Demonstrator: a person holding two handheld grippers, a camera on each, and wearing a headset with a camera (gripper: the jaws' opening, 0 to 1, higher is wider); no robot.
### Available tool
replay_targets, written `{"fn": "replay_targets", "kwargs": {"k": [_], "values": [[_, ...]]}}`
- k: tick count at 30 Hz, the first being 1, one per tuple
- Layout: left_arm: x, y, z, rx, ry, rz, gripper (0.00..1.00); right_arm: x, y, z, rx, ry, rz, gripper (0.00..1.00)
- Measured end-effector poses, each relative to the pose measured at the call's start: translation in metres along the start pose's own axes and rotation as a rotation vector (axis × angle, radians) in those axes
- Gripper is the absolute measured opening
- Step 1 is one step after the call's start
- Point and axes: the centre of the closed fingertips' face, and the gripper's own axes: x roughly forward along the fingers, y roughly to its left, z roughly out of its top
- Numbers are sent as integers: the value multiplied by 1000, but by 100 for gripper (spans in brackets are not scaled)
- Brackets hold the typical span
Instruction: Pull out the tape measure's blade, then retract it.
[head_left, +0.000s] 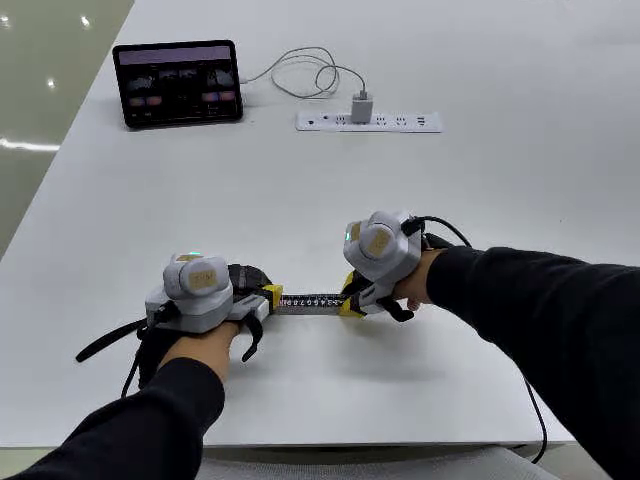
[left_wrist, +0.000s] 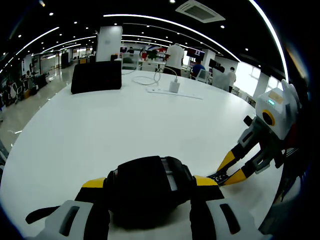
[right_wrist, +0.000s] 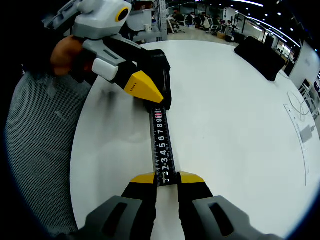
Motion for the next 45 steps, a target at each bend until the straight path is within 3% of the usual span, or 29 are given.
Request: {"fn": "replay_targets", "kwargs": {"k": [45], "values": [[0, 0, 0, -1, 7, -1, 61, 13, 2, 23, 15, -30, 11, 11]]}}
